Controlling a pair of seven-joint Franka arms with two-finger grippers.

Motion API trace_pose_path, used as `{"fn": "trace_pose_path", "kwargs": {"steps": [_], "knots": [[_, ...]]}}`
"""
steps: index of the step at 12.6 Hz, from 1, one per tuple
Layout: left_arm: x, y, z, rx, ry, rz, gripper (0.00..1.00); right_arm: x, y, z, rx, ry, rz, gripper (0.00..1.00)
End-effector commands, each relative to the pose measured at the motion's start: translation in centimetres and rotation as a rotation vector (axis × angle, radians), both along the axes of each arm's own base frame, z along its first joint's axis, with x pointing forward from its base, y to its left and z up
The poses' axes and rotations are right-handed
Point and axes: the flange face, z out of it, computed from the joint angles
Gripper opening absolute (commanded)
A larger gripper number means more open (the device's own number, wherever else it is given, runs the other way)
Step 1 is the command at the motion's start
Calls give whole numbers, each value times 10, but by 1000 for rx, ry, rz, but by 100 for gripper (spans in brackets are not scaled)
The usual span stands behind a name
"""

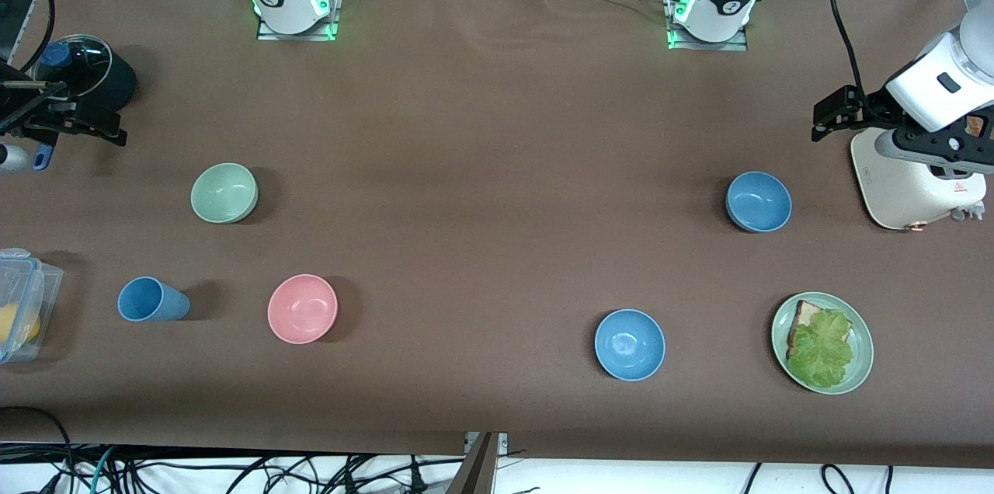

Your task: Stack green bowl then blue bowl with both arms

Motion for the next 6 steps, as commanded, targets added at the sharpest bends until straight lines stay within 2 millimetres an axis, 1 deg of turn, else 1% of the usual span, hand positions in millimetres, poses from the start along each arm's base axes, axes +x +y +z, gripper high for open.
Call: {"fn": "trace_pose_path", "kwargs": {"steps": [1, 6], "knots": [[-5, -3, 7, 0, -2, 5, 100, -2, -3, 0, -11, -4, 12, 100], [-6, -3, 7, 1, 2, 6, 100, -2, -8, 1, -10, -5, 4, 100]]}}
